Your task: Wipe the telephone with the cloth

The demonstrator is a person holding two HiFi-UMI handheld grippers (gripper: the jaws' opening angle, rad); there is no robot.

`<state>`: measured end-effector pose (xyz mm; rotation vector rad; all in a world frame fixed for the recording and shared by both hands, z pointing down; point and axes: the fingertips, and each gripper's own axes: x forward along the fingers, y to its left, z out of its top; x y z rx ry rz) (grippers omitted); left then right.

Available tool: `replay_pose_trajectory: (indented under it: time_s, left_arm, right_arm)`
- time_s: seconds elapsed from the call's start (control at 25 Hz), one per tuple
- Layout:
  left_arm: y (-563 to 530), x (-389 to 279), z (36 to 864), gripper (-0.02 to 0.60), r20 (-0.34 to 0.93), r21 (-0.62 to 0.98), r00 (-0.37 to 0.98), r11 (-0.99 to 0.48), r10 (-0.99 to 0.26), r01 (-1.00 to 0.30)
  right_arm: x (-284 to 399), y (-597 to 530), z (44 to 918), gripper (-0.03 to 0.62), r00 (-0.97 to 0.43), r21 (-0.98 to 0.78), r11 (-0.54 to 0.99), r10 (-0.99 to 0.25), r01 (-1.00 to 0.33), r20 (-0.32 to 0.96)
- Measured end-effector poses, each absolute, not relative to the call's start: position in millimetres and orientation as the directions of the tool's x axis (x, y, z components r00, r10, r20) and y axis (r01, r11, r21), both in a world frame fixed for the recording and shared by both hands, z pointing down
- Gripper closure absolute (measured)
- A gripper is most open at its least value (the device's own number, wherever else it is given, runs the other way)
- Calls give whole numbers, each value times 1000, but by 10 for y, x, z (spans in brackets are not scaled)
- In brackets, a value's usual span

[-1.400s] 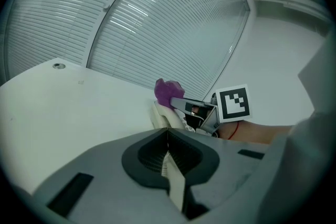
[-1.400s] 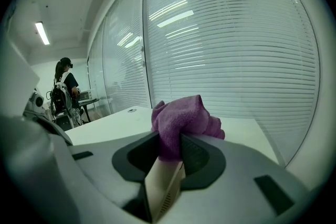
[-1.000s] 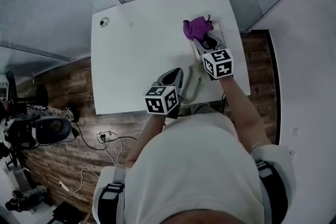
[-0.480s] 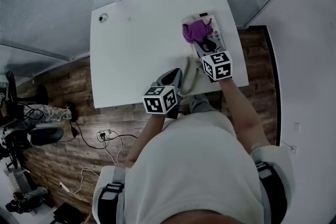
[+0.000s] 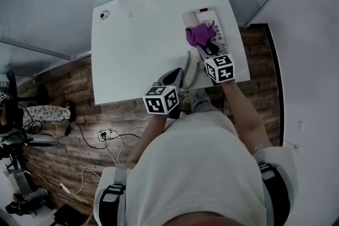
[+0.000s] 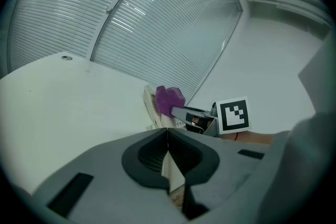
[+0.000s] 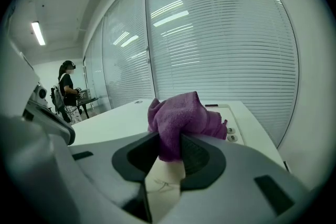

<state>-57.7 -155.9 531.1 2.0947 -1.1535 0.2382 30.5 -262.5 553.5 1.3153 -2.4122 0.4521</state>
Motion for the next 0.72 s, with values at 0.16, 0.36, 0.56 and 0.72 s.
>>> replay_pose_trajectory:
  time_s: [0.16, 0.36, 0.56, 0.72]
  left_arm:
    - [-1489, -596, 5314, 560, 473, 507, 580, -334, -663, -795]
    - [-1422, -596, 5315, 560, 472, 508, 582, -335, -662, -794]
    - [-1337, -580, 5319, 560, 470, 508, 583, -337, -662, -793]
    - [-1298, -592, 5317, 560, 471, 506, 583, -339, -662, -793]
  right_arm:
    - [323, -2503, 5598, 470, -499, -111, 511, -731, -852, 465]
    - [357, -2377, 5671, 470, -492, -116, 503, -726, -856, 481]
    - [405, -2236, 5752, 470, -484, -120, 494, -722, -861, 494]
    - [421, -2124, 5827, 470, -476, -125, 486, -717, -865, 510]
